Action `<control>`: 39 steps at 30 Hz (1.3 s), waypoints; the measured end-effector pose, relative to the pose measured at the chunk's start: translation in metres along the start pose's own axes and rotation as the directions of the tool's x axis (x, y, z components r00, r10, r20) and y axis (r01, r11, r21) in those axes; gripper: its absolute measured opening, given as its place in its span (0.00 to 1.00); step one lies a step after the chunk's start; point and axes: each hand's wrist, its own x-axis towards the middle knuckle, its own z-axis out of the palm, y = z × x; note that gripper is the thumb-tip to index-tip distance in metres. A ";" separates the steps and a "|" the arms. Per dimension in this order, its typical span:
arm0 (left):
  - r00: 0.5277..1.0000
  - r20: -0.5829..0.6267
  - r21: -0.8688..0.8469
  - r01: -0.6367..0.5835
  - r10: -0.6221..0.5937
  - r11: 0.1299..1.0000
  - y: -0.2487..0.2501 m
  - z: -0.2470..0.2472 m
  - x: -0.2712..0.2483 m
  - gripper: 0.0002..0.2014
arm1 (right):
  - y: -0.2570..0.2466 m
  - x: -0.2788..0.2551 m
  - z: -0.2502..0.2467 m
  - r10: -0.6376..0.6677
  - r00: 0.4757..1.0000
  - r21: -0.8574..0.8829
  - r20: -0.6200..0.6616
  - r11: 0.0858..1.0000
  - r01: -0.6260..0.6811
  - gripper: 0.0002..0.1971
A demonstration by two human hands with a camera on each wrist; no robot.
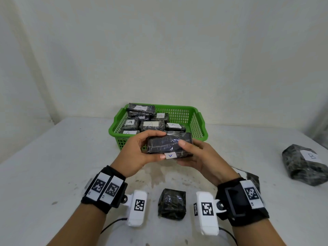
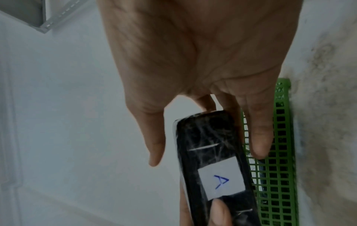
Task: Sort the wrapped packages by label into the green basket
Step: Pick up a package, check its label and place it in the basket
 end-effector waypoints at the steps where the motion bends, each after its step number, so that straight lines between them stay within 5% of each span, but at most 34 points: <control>1: 1.000 0.002 0.027 -0.009 0.009 1.000 0.000 -0.001 0.000 0.30 | 0.000 0.000 0.000 -0.002 1.000 0.019 0.001 1.000 0.002 0.30; 4: 0.999 0.029 0.017 0.020 -0.021 1.000 -0.001 -0.002 0.000 0.33 | 0.000 0.002 -0.001 -0.037 0.998 0.042 -0.058 0.998 0.039 0.28; 7: 0.983 0.028 -0.111 0.185 -0.183 0.976 0.002 0.003 -0.001 0.38 | 0.003 0.003 -0.005 -0.078 0.992 0.042 -0.097 0.996 0.082 0.31; 9: 0.971 0.007 -0.141 0.237 -0.238 0.961 0.003 0.007 0.000 0.31 | 0.004 0.004 -0.007 -0.091 0.991 0.041 -0.098 0.995 0.096 0.32; 12: 0.978 -0.045 -0.058 0.202 -0.205 0.978 0.006 0.010 -0.001 0.21 | 0.003 0.003 -0.005 -0.073 0.995 0.037 -0.072 0.996 0.076 0.31; 25: 0.970 -0.035 -0.232 0.228 -0.242 0.946 0.001 0.004 -0.001 0.35 | 0.004 0.001 -0.004 -0.109 0.993 -0.047 -0.050 0.993 0.107 0.30; 39: 0.992 -0.045 -0.055 0.118 -0.121 0.991 0.007 -0.001 -0.001 0.31 | 0.003 0.002 -0.009 -0.130 0.989 -0.115 -0.063 0.986 0.122 0.30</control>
